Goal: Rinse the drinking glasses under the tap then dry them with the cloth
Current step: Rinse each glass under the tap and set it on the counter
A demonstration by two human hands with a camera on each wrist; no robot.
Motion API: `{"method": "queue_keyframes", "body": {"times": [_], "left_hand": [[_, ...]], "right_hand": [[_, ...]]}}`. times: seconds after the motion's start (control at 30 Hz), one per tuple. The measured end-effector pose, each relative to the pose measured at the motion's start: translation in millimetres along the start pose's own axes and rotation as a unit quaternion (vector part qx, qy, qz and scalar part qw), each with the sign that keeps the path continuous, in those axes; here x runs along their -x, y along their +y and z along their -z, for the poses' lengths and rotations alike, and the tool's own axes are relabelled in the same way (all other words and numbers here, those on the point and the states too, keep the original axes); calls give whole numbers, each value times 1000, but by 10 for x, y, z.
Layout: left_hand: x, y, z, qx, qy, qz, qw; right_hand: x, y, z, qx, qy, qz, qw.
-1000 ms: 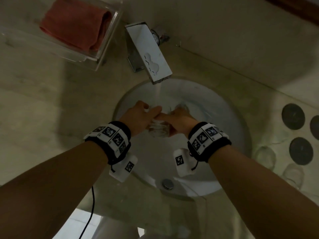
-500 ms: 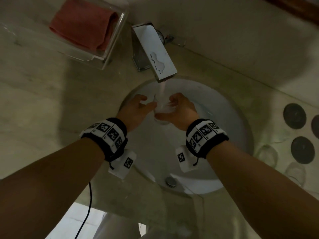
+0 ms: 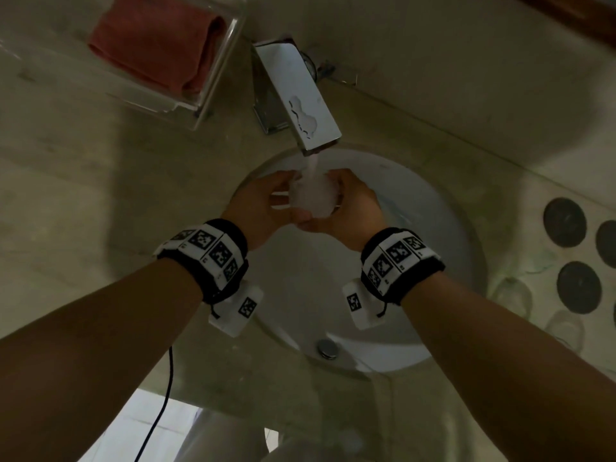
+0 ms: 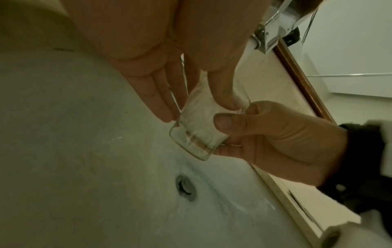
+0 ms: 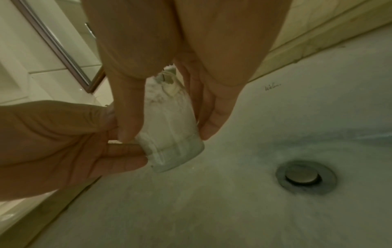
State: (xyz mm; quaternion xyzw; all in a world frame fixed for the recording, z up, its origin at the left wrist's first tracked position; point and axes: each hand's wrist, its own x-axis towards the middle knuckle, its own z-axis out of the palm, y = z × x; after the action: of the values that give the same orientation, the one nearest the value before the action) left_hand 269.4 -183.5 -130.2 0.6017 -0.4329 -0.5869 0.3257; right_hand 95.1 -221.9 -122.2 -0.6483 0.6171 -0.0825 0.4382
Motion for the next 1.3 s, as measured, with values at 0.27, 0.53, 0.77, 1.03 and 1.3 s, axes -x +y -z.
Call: {"method": "queue_keyframes", "body": {"times": [0.27,0.53,0.77,1.03,1.3], "left_hand": [[3,4,17,26,-2,1,1000],[9,53,49,-109,6,53,993],[-34,-10,-13,-160,-19,160,974],[-85,-50,2,-105,-24,168,980],[-97,18,6,21,-31,85,996]], "right_hand": [[31,-20,-1,-70,8,4,998],[-10,46,-35,-71,-56,-79,993],[59,14,-84,-184,-135,-209,951],[11,85,-46,-212,-122,-205,948],[-42,98,-12,-137,-47,-62,988]]}}
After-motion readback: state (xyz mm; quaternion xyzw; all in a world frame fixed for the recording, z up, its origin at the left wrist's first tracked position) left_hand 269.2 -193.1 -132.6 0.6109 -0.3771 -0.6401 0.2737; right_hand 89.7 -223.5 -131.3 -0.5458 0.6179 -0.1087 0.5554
